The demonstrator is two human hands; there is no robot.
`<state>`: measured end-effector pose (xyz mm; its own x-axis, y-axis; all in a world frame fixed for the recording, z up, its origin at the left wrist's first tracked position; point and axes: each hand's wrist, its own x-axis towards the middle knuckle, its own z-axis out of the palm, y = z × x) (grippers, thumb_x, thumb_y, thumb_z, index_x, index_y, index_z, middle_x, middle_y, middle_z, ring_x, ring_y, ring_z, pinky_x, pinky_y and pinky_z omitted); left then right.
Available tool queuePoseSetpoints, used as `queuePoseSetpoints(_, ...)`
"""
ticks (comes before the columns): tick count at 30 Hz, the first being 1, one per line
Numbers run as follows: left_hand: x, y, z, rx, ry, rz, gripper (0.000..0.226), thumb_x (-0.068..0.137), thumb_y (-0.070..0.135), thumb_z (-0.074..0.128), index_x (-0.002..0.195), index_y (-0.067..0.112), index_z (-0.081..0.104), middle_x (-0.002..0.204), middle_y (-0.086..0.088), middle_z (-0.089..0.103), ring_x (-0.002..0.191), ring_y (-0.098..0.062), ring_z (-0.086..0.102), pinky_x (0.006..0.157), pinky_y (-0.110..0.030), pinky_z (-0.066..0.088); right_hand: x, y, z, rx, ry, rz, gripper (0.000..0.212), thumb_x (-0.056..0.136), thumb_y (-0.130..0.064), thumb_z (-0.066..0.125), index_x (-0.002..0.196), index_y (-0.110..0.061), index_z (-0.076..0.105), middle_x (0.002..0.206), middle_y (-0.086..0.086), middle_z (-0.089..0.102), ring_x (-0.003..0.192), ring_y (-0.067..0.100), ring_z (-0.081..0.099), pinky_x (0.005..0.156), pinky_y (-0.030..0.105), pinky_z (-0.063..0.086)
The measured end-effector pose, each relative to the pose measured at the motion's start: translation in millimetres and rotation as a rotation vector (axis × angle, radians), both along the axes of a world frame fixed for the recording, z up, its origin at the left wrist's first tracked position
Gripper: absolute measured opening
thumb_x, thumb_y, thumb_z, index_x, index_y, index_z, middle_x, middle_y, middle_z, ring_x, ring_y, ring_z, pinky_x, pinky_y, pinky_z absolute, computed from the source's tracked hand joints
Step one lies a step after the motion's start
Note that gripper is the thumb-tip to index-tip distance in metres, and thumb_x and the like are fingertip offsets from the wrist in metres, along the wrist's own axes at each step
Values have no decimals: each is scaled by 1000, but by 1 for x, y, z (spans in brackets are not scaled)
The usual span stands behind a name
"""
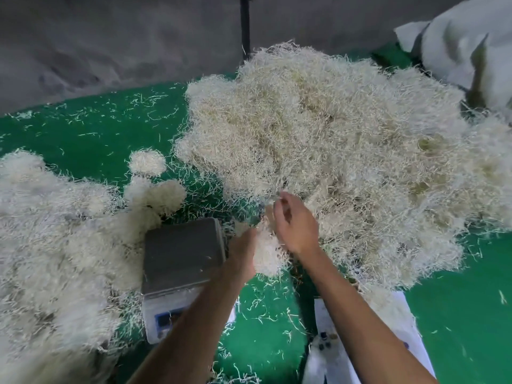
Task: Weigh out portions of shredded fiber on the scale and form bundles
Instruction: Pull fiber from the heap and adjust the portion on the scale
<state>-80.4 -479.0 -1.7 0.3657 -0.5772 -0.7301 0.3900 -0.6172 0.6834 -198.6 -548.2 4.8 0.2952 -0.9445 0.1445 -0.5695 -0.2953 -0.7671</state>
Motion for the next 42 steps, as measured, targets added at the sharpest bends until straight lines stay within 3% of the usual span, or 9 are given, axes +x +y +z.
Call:
queuePoseSetpoints(2,-10,18,1,50,-107,-21,43,103,46,48,134,16,56,120,-4,60,100,-17,57,88,-34,48,7,-21,-1,-29,190,-8,45,106,-40,53,143,-16,55,130,12,64,117,25,61,94,36,48)
queuePoseSetpoints(5,-17,32,6,-79,20,-86,47,105,56,38,138,25,51,155,-8,41,135,-24,45,109,-39,36,24,-18,-10,376,220,146,22,101,-13,60,119,-3,67,110,15,70,97,26,70,86,37,61)
queuePoseSetpoints(11,-3,21,12,-200,84,-114,33,102,54,46,114,27,62,104,4,65,79,0,70,66,-19,56,22,27,-11,191,-96,248,24,105,-14,50,108,-28,69,93,-27,65,68,-4,67,55,11,52)
queuePoseSetpoints(17,-16,22,-6,-14,-220,14,34,88,56,67,79,27,52,72,14,51,62,-3,45,52,-22,36,-27,8,-34,46,495,-52,36,106,-39,47,132,-15,57,136,7,53,131,25,50,107,43,50)
queuePoseSetpoints(22,-23,31,3,-153,16,-178,48,86,76,54,110,35,63,110,6,67,99,-6,69,73,-26,57,-16,48,-18,434,-133,161,32,103,-34,57,132,-22,66,91,-13,67,53,-4,53,50,11,43)
queuePoseSetpoints(26,-4,39,37,-178,33,-212,42,93,50,63,132,37,60,126,-4,54,109,-23,65,72,-32,55,-32,44,3,492,-460,-22,31,106,-44,47,125,-27,66,81,-6,68,58,14,53,47,24,44)
queuePoseSetpoints(33,40,11,136,-452,-95,-325,39,103,38,41,86,4,50,76,-3,59,76,-29,60,59,-38,59,-60,31,32,252,327,540,75,93,-56,62,155,-50,22,134,-13,57,82,4,67,71,27,59)
queuePoseSetpoints(36,54,0,165,-452,-375,-534,27,93,32,62,96,6,65,71,2,64,72,-27,63,65,-42,54,-52,23,49,73,315,347,85,92,-59,62,159,-37,16,149,-1,52,96,12,67,85,33,60)
queuePoseSetpoints(42,69,18,187,-352,-210,-649,26,79,42,72,93,21,79,97,-6,76,87,-25,73,72,-32,59,0,-12,89,-169,343,298,96,77,3,70,158,-28,29,151,6,41,76,12,64,50,24,55)
